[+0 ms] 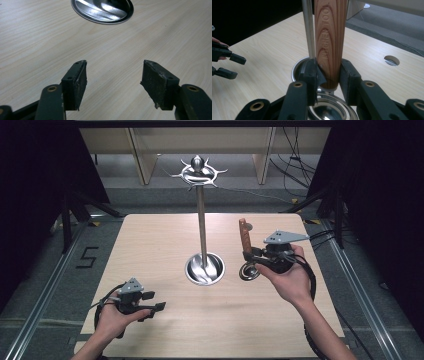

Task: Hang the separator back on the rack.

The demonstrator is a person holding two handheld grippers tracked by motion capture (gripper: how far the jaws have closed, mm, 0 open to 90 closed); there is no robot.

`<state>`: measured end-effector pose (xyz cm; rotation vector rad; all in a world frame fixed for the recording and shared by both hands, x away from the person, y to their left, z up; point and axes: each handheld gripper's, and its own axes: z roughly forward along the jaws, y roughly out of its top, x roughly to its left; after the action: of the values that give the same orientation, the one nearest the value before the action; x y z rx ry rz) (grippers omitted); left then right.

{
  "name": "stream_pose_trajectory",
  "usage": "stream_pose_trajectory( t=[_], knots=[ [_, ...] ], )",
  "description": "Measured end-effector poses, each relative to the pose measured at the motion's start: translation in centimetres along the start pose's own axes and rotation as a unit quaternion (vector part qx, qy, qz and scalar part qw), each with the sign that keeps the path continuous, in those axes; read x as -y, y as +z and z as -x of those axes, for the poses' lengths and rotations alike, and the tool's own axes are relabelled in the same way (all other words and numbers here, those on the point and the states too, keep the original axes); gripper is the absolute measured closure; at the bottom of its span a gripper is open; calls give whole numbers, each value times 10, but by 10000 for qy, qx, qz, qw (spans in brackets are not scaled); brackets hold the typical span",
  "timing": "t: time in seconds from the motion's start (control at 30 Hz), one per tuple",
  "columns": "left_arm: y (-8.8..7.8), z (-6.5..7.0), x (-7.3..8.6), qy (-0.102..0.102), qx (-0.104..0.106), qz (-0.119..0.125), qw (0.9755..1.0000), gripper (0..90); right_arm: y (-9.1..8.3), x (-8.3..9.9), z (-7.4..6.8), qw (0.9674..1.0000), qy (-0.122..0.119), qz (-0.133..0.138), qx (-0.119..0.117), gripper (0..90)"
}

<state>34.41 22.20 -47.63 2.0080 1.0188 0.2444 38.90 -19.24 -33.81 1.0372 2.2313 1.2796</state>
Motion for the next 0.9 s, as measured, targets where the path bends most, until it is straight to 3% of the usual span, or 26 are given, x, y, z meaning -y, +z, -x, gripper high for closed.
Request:
stream_pose_trajectory(
  t=[0.03,0.13,0.2,0.3,0.37,0.4,0.57,0.67,0.73,0.8,0.9],
  knots=[
    [0,0,0,-4,26,16,10000,361,1,0,-1,10000,9,94,15,706],
    [-1,-1,0,57,15,-38,10000,361,1,-3,1,10000,-77,53,-10,706],
    [0,0,0,18,-3,-21,10000,361,0,-5,-2,10000,30,55,30,706],
    [0,-1,0,28,68,-26,10000,362,0,-8,-2,9999,-14,100,15,706],
    [1,-1,0,25,67,-11,10000,362,-1,-10,0,9998,-162,119,43,706],
    [1,-1,0,22,69,-6,10000,361,-1,-10,-3,10000,28,84,-11,706],
    [0,0,0,17,-3,-5,10000,361,0,-14,0,9998,-124,136,0,706],
    [0,0,0,29,5,-13,10000,361,2,-14,-2,9998,-9,213,59,706],
    [0,0,0,21,6,-3,10000,361,1,-16,0,9998,-129,129,18,706],
    [0,0,0,22,11,1,10000,361,1,-17,-2,9999,-21,128,-6,706],
    [1,-1,0,39,67,-22,10000,361,2,-19,-2,9997,-58,220,-29,706]
  ],
)
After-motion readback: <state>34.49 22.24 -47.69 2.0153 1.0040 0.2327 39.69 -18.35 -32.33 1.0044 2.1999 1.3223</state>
